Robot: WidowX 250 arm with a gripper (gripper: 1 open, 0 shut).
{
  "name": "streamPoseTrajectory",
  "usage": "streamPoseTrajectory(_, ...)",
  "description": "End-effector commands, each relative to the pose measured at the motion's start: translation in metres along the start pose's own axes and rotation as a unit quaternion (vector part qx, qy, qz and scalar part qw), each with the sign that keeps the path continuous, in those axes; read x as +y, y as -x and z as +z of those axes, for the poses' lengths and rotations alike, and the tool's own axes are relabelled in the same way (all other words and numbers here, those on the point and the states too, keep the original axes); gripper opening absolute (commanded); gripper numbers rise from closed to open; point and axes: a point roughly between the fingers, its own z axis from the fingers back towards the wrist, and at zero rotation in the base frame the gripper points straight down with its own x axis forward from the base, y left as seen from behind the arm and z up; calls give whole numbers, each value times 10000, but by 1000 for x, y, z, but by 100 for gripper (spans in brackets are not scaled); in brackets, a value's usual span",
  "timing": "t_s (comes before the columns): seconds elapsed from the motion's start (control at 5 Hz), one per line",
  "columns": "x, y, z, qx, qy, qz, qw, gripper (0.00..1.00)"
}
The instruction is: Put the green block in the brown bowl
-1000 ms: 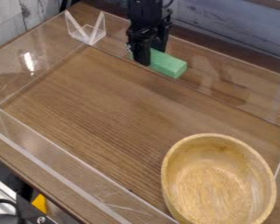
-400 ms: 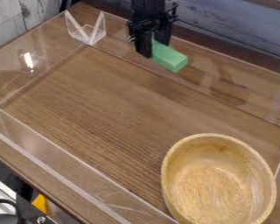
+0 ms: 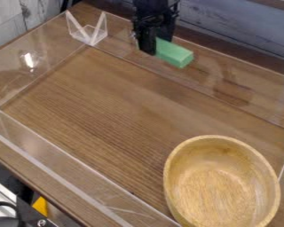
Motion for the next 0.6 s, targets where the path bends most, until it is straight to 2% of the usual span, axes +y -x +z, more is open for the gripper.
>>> streamPoseTrajectory(0.0,0,-16,19,-119,373,18,9992,0)
streamPoseTrajectory(0.4,9,-31,34,-51,305,-590,9978,0)
